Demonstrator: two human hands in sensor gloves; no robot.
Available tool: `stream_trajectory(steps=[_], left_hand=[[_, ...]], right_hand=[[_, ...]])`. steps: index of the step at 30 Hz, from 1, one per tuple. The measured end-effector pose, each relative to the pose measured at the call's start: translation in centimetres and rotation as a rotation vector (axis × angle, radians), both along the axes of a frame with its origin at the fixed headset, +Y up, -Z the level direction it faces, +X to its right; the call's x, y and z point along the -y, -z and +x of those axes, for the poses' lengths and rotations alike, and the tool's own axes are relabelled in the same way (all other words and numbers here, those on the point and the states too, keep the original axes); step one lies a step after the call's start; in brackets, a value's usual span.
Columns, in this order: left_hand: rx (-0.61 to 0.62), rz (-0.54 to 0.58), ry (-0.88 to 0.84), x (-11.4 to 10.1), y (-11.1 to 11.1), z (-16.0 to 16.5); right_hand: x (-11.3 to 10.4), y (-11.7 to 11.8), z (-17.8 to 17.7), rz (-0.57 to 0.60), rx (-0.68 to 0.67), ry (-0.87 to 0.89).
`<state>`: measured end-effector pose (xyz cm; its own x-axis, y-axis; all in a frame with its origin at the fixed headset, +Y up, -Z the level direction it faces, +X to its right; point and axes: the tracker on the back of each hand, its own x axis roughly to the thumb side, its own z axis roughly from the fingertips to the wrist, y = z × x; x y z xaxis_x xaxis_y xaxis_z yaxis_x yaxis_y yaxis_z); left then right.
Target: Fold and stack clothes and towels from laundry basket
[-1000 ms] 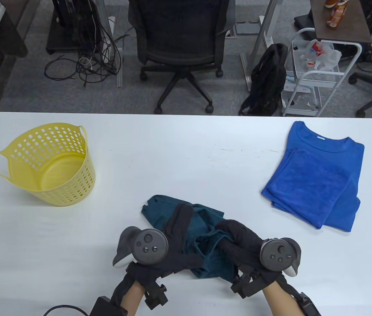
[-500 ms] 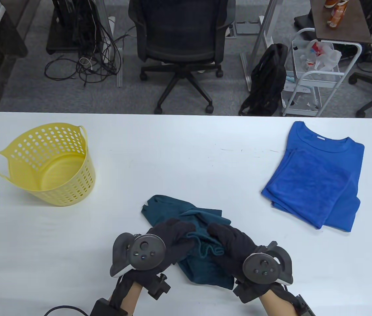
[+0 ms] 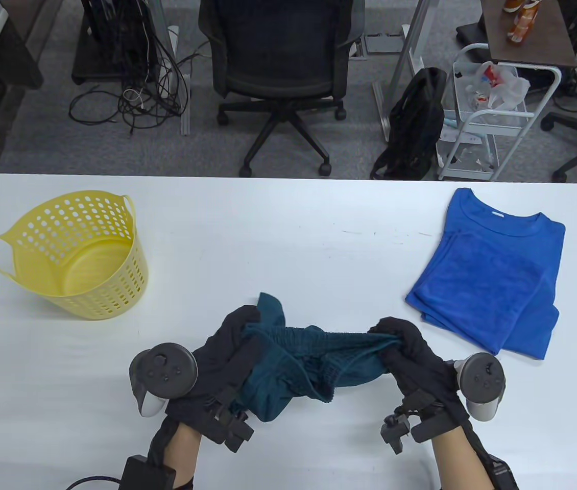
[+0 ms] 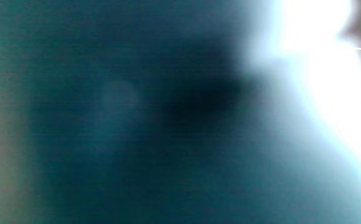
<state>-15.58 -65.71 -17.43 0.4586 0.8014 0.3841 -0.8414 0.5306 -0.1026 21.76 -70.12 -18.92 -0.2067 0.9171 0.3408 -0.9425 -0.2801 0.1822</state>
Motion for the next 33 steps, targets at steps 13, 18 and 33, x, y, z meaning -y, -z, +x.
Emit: stream_trajectory(steps=[13,18,33], left_hand=[[0.112,-0.069,0.532,-0.5,0.0,1.2],[0.14,-0.116,0.762,0.7,0.3,3.1],[-0.183,-0.036,0.726,1.1,0.1,1.7]], right_hand=[[-0.6,0.0,0.9,0.019,-0.008,0.024],[-1.1,-0.2,0.9,0.047,0.011,0.003],[-2.1,-0.7,2.1,0.106,0.097,-0.014]])
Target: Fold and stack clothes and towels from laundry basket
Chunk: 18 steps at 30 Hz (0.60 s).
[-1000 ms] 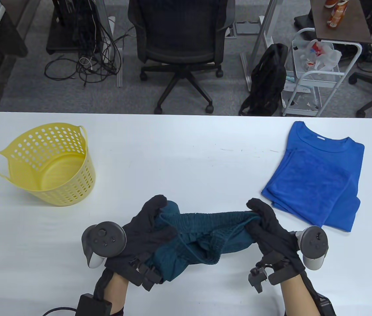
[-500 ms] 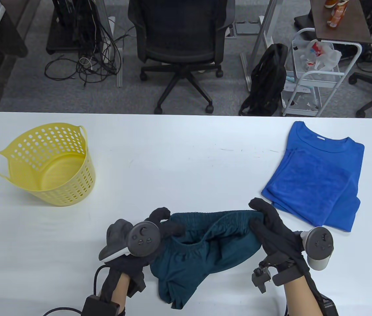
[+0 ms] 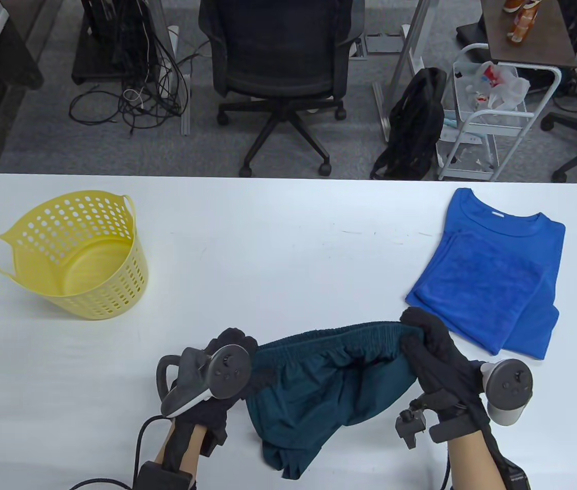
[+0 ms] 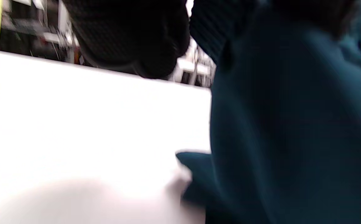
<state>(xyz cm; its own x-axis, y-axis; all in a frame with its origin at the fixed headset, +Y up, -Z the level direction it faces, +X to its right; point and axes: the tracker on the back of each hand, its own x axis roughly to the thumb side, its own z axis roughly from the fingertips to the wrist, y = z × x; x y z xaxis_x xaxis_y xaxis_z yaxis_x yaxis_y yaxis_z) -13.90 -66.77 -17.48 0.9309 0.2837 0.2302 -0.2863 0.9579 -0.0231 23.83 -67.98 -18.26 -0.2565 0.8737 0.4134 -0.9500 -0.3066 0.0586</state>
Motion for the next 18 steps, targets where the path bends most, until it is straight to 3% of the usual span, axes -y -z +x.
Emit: stream_trajectory(steps=[5,6,14,18], left_hand=[[0.036,-0.027,-0.483,0.0,0.4,-2.7],[0.047,-0.034,-0.505,0.0,0.5,-3.0],[-0.12,0.034,-0.157,0.2,0.6,-2.4],[-0.236,0.047,-0.044,0.3,0.4,-1.9]], right_hand=[[0.1,0.3,0.0,-0.016,-0.037,-0.093],[0.2,0.3,-0.1,-0.02,-0.035,-0.098],[0.1,0.3,-0.9,-0.101,-0.04,-0.246],[-0.1,0.0,-0.8,-0.134,0.162,-0.499]])
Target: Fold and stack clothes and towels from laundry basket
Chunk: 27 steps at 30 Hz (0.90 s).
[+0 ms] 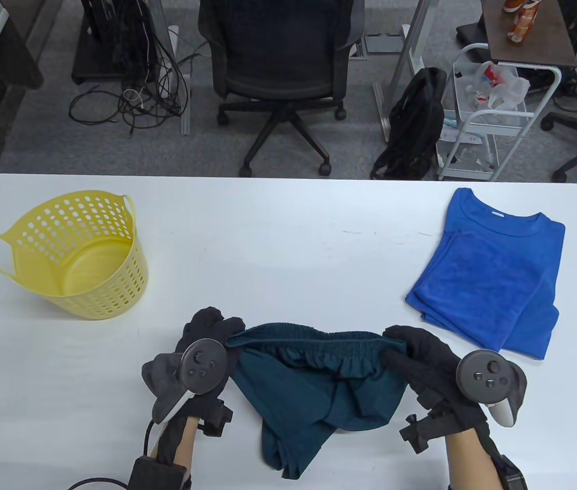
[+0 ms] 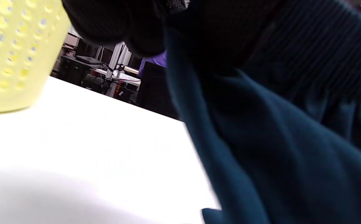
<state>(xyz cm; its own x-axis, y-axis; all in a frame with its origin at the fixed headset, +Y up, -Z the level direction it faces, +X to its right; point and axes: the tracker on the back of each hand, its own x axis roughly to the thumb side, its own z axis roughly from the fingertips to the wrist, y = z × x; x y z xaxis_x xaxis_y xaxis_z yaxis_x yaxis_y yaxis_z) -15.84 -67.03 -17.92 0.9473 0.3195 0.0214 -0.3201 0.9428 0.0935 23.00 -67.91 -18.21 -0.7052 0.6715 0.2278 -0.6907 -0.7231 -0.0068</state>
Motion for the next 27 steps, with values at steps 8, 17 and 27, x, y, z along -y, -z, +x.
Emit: stream_trajectory(steps=[8,17,27], left_hand=[[0.19,-0.144,-0.695,-0.4,0.2,-1.2],[0.179,-0.251,-0.576,-5.7,9.2,-0.7],[0.34,0.697,-0.223,-17.2,8.4,-2.3]], right_hand=[[-0.8,-0.1,0.0,-0.156,-0.158,0.277],[-5.9,8.4,-1.5,-0.248,0.023,0.096],[-17.2,5.9,-2.5,0.691,-0.019,0.083]])
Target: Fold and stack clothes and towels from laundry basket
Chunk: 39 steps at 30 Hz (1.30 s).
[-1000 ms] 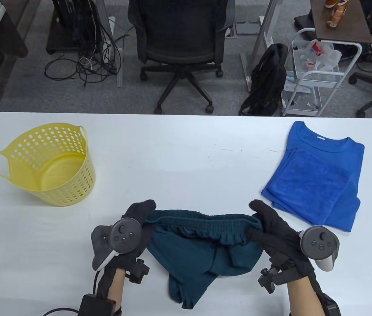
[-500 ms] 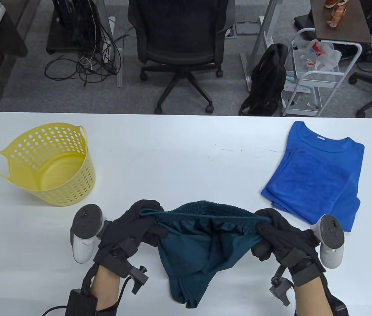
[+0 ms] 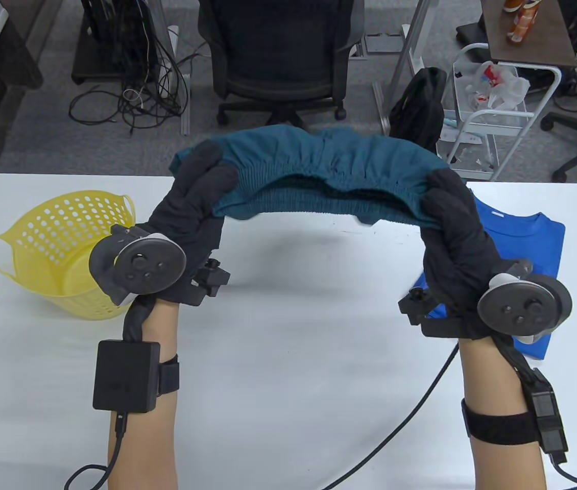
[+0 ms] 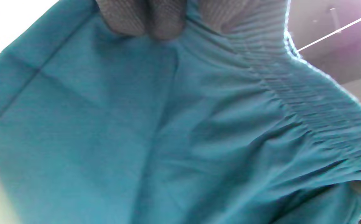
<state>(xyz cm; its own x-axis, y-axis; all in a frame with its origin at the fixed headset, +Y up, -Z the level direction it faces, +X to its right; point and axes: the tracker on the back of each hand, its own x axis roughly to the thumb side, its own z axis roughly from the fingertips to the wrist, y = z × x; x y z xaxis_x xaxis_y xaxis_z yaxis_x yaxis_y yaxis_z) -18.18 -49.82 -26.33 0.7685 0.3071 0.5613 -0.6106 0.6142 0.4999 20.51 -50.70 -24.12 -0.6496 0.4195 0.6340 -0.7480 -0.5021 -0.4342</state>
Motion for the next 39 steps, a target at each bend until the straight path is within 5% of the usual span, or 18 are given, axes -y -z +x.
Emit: stream_trajectory(steps=[4,8,11,14,18,23,28,34,39], left_hand=[[0.001,-0.225,0.104,5.9,-0.3,-0.4],[0.002,-0.61,0.247,16.7,-1.0,0.5],[0.023,-0.817,0.326,23.0,-2.7,1.5],[0.06,-0.946,0.425,26.8,-4.6,2.1],[0.079,-0.977,0.593,28.1,-6.9,2.6],[0.155,-1.026,0.678,28.7,-8.7,3.2],[0.085,-0.986,0.567,27.9,-8.5,3.5],[-0.052,-0.848,0.794,27.6,-9.3,5.1],[-0.018,-0.881,0.835,28.2,-9.2,4.9]], right_hand=[[6.3,0.1,0.9,-0.193,-0.012,-0.067],[16.0,-0.3,1.1,-0.516,0.014,-0.294],[20.8,-1.7,0.9,-0.675,-0.006,-0.403],[24.1,-3.3,1.0,-0.784,-0.059,-0.491],[26.3,-5.2,1.5,-0.918,-0.135,-0.593],[26.0,-6.1,1.1,-0.927,-0.145,-0.716],[26.1,-7.0,-0.4,-0.842,-0.041,-0.864],[26.6,-7.6,-1.7,-0.74,0.006,-0.994],[26.3,-7.7,-1.6,-0.779,0.027,-1.059]])
